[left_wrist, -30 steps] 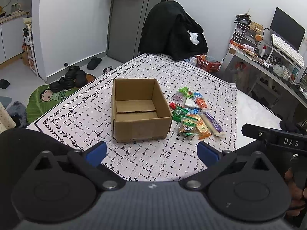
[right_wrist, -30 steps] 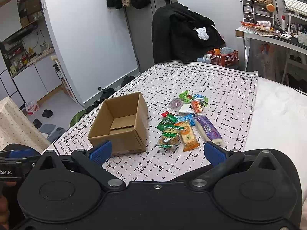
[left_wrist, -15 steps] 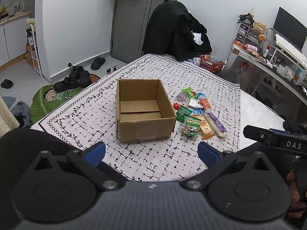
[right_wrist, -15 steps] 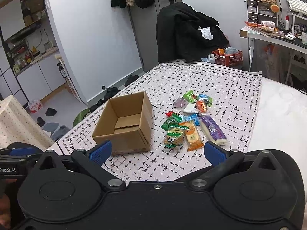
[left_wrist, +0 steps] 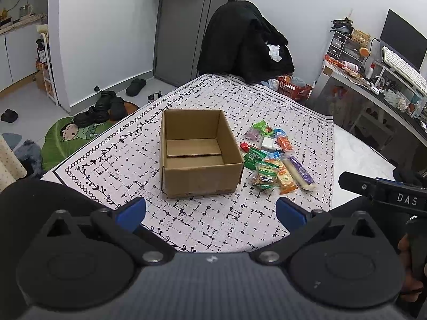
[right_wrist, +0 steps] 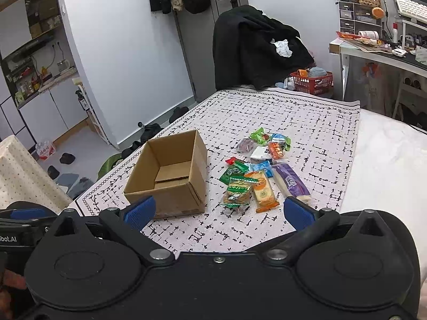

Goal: Organize snacks

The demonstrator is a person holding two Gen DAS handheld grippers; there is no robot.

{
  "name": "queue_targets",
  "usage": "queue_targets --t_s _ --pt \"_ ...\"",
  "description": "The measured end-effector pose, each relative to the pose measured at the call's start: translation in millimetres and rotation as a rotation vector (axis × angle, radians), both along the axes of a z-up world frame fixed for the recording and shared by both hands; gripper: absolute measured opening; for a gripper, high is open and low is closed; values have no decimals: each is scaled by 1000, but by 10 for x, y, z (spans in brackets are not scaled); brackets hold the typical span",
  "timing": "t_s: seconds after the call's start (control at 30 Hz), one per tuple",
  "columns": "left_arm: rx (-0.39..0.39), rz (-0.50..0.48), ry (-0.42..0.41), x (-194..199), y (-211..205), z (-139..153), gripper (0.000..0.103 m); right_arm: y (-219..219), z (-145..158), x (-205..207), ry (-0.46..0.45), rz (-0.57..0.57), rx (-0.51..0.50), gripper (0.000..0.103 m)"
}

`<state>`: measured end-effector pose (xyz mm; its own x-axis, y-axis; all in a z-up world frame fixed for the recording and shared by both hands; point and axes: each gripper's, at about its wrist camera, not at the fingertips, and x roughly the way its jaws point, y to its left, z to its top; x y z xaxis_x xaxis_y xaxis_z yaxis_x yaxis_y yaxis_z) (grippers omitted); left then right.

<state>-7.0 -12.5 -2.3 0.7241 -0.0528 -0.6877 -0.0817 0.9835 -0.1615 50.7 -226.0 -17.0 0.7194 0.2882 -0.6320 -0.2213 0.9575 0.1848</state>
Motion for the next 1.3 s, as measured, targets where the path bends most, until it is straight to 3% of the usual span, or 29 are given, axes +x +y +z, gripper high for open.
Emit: queue_targets --t_s 0.77,1.3 --pt "8 8 -6 100 -81 3 103 -94 -79 150 30 -2 33 103" --pt "-59 -5 -21 650 -294 -177 101 -387 -360 741 104 -75 16 102"
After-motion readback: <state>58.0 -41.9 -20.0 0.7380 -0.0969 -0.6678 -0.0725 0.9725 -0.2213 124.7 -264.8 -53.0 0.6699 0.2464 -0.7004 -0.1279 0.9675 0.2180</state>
